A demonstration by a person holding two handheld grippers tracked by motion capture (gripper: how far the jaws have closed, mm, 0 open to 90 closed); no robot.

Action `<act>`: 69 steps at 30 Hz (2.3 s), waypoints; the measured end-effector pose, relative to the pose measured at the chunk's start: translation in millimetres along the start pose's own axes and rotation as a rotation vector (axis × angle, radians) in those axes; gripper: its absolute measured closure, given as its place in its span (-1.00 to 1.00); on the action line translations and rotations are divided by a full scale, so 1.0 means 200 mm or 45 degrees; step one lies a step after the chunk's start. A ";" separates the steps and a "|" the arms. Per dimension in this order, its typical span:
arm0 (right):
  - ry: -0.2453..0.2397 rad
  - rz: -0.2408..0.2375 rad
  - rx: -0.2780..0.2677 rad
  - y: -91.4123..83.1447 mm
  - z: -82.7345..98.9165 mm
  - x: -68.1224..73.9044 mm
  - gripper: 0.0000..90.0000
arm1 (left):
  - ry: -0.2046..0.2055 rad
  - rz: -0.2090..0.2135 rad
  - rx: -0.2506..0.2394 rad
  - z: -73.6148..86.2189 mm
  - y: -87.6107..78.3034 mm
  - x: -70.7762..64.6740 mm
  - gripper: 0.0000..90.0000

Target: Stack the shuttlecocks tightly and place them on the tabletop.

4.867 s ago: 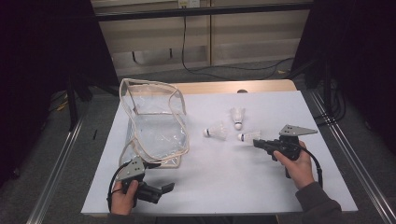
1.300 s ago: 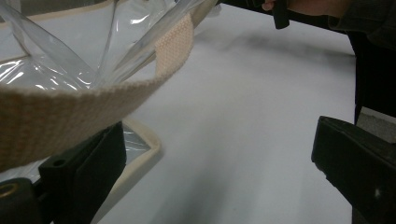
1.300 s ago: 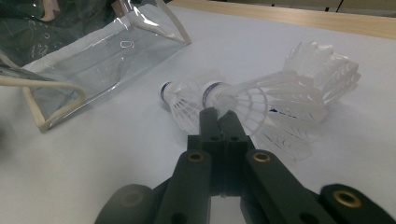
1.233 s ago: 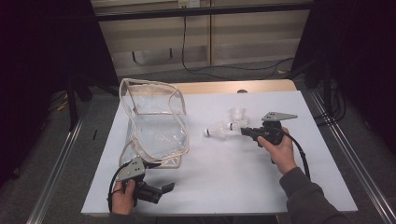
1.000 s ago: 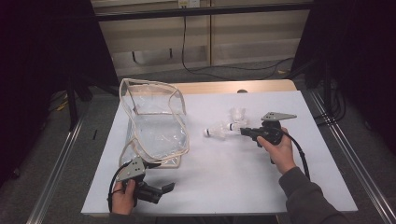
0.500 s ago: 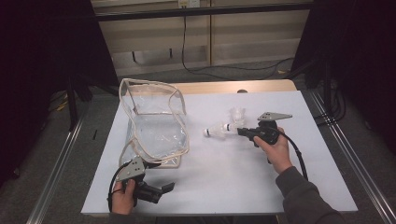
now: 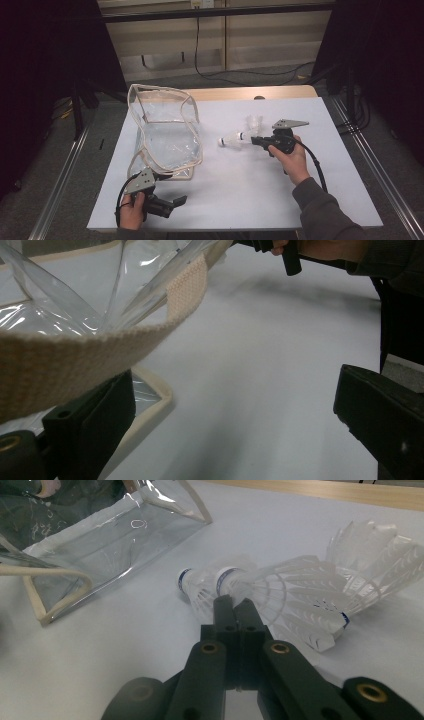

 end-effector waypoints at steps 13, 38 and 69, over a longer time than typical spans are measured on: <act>-0.002 0.002 0.007 0.03 0.00 0.00 1.00 | 0.002 0.002 0.002 0.00 0.00 0.00 -0.93; -0.010 -0.024 0.033 0.08 0.01 0.03 1.00 | 0.000 0.008 -0.002 0.00 0.00 0.00 -0.93; -0.015 -0.032 0.052 0.12 0.02 0.04 1.00 | 0.000 0.009 0.003 0.00 0.00 0.00 -0.93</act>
Point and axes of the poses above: each handheld gripper's, and its own axes: y roughly forward along the jaws, z roughly out of its underside, x roughly to its left, the point moved 1 cm from there along y, roughly forward along the jaws, and after that the axes turned 3 degrees about x, right-handed, at the moved point
